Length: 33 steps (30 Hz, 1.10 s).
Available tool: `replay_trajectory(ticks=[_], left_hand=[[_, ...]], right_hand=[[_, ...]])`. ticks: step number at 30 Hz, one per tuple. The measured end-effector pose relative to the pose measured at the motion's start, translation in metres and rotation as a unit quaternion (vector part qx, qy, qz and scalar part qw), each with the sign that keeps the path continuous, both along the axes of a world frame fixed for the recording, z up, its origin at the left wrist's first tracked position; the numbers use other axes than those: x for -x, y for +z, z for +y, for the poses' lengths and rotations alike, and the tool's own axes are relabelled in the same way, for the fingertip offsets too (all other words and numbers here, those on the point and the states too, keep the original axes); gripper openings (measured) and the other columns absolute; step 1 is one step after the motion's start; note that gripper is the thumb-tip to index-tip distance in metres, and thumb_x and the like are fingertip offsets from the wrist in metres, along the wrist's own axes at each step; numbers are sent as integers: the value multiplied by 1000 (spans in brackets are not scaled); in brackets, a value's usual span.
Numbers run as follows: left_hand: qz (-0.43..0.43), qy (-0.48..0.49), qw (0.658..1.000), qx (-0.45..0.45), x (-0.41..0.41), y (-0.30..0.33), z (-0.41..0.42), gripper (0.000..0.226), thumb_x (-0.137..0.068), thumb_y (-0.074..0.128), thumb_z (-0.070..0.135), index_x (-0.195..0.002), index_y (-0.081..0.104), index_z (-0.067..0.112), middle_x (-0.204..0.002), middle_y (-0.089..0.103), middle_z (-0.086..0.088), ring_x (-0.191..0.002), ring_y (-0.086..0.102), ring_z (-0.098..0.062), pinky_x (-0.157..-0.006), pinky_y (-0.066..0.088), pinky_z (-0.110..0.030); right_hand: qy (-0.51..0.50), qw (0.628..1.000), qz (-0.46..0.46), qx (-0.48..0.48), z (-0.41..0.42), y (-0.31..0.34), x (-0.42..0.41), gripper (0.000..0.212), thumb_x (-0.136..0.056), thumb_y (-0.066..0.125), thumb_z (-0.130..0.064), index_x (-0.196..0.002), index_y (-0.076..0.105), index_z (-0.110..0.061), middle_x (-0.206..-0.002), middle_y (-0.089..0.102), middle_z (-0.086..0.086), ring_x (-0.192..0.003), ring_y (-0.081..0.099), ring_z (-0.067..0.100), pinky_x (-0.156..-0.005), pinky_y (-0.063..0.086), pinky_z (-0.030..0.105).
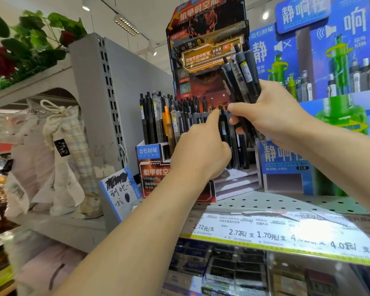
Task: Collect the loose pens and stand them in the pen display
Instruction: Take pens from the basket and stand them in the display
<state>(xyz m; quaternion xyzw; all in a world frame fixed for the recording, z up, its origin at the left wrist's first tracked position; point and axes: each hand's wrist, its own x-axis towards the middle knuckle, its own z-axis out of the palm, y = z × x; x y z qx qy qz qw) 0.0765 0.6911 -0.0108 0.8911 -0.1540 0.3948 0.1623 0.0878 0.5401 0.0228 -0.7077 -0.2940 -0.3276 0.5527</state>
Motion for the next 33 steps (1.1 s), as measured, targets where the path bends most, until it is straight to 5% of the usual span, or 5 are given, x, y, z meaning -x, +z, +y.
replay_trajectory(ticks=[11, 17, 21, 29, 33], left_hand=[[-99, 39, 994, -29, 0, -8, -1, 58, -93, 46, 33, -149, 31, 24, -108, 67, -4, -96, 64, -34, -74, 49, -42], [-112, -198, 916, 331, 11, 12, 9, 53, -99, 53, 31, -150, 38, 35, -86, 67, 22, -78, 67, 0, -74, 61, -39], [-151, -193, 925, 290, 14, 14, 8, 44, -96, 63, 27, -138, 52, 32, -82, 68, 18, -81, 66, 2, -73, 57, -21], [-215, -186, 897, 338, 9, 10, 26, 59, -95, 64, 22, -148, 41, 37, -78, 65, 19, -75, 67, -10, -77, 61, -42], [-244, -128, 924, 266, 7, 6, 33, 40, -92, 70, 23, -127, 50, 28, -68, 62, 18, -71, 65, 0, -69, 52, -13]], right_hand=[[35, 999, 29, 7, -1, -1, 7, 8, -96, 69, -12, -102, 69, -17, -89, 79, 5, -77, 78, 22, -69, 65, 46], [95, 992, 15, 85, -3, -2, 14, 13, -97, 66, -9, -104, 69, -20, -90, 80, 1, -79, 78, 24, -68, 65, 40], [99, 987, 10, 127, -2, -3, 19, 14, -98, 66, -11, -108, 68, -21, -87, 79, -3, -79, 78, 21, -66, 65, 38], [41, 999, 21, 18, -1, 0, 8, 13, -97, 64, -8, -106, 68, -17, -87, 71, 3, -73, 75, 14, -67, 65, 37], [-3, 1000, 3, 1, -1, 2, 3, 24, -96, 62, -5, -113, 66, -21, -73, 63, 1, -55, 62, 6, -59, 64, 36]])
